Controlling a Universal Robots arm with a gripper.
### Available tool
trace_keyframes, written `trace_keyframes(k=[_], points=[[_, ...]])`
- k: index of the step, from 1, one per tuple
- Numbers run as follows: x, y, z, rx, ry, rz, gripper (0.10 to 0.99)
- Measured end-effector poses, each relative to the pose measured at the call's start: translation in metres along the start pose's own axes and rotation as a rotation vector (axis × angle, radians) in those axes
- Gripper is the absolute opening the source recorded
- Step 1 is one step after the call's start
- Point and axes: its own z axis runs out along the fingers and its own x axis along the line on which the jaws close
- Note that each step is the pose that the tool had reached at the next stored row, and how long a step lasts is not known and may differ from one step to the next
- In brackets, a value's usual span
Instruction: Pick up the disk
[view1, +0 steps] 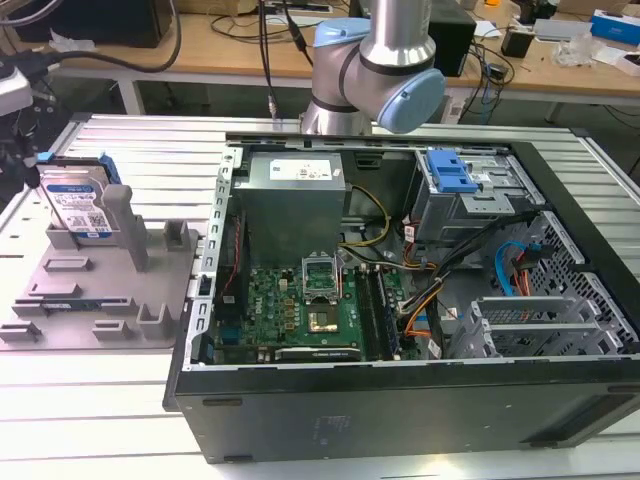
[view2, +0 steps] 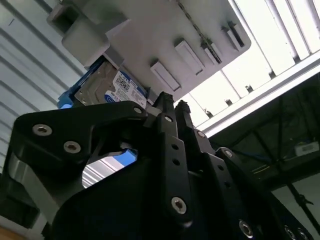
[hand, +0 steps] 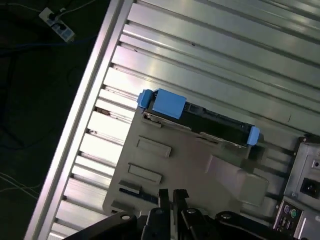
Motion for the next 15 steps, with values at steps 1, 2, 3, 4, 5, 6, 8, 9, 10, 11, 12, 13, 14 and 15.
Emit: trace_keyframes(k=[1, 2, 3, 4, 5, 6, 8, 9, 10, 11, 12, 13, 14, 15], points=[[0.0, 0.0, 0.0, 0.002, 0.0012, -0.021, 0.235], [0.0, 0.0, 0.0, 0.003, 0.0022, -0.037, 0.294], [0.0, 0.0, 0.0, 0.005, 0.0036, -0.06, 0.357], [0.0001, 0.0001, 0.0, 0.007, 0.0057, -0.101, 0.416], [0.0, 0.0, 0.0, 0.007, 0.0066, -0.129, 0.482], [0.0, 0.0001, 0.0, 0.008, 0.0074, -0.153, 0.482], [0.0, 0.0, 0.0, 0.008, 0.0088, -0.199, 0.482], [0.0, 0.0001, 0.0, 0.008, 0.0092, -0.212, 0.482], [0.0, 0.0, 0.0, 0.009, 0.0097, -0.225, 0.482], [0.0, 0.0001, 0.0, 0.009, 0.01, -0.237, 0.494], [0.0, 0.0, 0.0, 0.009, 0.0107, -0.258, 0.557], [0.0, 0.0001, 0.0, 0.009, 0.0112, -0.275, 0.557], [0.0, 0.0001, 0.0, 0.009, 0.0116, -0.286, 0.557], [0.0, 0.0, 0.0, 0.01, 0.0125, -0.312, 0.557]])
